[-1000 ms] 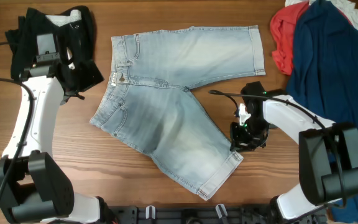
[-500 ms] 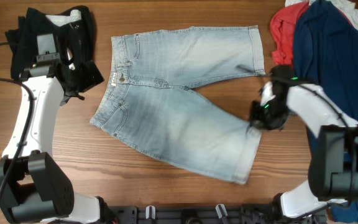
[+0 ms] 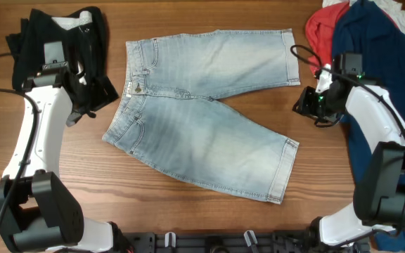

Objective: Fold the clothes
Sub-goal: 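Grasp the waistband with the left gripper and the leg hem with the right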

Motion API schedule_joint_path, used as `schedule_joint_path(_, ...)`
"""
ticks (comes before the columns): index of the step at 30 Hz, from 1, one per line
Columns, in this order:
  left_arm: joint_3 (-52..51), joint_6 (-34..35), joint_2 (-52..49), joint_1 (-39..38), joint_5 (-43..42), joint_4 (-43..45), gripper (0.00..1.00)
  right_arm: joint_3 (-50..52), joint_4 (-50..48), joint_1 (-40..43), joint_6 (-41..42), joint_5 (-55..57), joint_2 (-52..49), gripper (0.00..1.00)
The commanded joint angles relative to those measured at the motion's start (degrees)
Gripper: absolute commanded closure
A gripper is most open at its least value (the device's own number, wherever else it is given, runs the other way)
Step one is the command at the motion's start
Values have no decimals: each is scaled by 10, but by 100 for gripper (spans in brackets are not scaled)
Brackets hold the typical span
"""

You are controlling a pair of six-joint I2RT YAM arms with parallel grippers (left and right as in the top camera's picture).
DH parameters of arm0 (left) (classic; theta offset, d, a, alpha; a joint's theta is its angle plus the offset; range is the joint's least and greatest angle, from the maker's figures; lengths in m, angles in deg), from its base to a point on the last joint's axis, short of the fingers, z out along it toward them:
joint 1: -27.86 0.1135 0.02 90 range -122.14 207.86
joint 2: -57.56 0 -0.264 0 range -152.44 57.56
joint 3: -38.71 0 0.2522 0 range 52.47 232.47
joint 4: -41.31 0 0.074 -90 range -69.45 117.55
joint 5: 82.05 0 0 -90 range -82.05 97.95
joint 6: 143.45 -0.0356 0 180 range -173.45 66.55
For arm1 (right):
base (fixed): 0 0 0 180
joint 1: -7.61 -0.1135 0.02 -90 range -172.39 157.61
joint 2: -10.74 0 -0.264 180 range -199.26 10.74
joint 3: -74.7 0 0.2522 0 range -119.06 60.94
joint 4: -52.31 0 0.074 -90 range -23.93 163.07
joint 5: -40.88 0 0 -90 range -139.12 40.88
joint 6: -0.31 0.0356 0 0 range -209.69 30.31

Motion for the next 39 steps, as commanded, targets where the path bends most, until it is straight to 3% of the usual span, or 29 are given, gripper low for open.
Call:
schedule_joint_path(1, -1, -4, 12, 0, -10, -43, 0, -27, 71, -12, 0, -19, 70, 50)
schedule_joint_path(6, -1, 136, 24, 0, -13, -119, 0, -26, 189, -43, 71, -18, 160, 37)
schedule_joint_path(9, -22, 178, 24, -1, -11, -113, 1, -9, 207, -75, 121, -18, 170, 37)
schedule_joint_path(15, -154, 262, 24, -1, -14, 43, 17, 61, 184, -136, 188, -15, 170, 43)
schedule_joint_path(21, -244, 278, 23, -4, -24, 169, 30, 74, 185, -141, 208, -16, 170, 43)
schedule_joint_path(28, -302, 278, 15, -14, -17, 266, 31, 74, 187, -143, 208, -16, 170, 44)
schedule_joint_path(29, -305, 278, 15, -14, -15, 282, 35, 74, 187, -147, 212, -17, 170, 45)
schedule_joint_path(35, -306, 278, 9, -14, -13, 318, 93, 75, 203, -229, 270, -13, 170, 62)
schedule_joint_path(39, -306, 278, 10, -14, -31, 316, 96, 80, 252, -271, 334, 39, 170, 69)
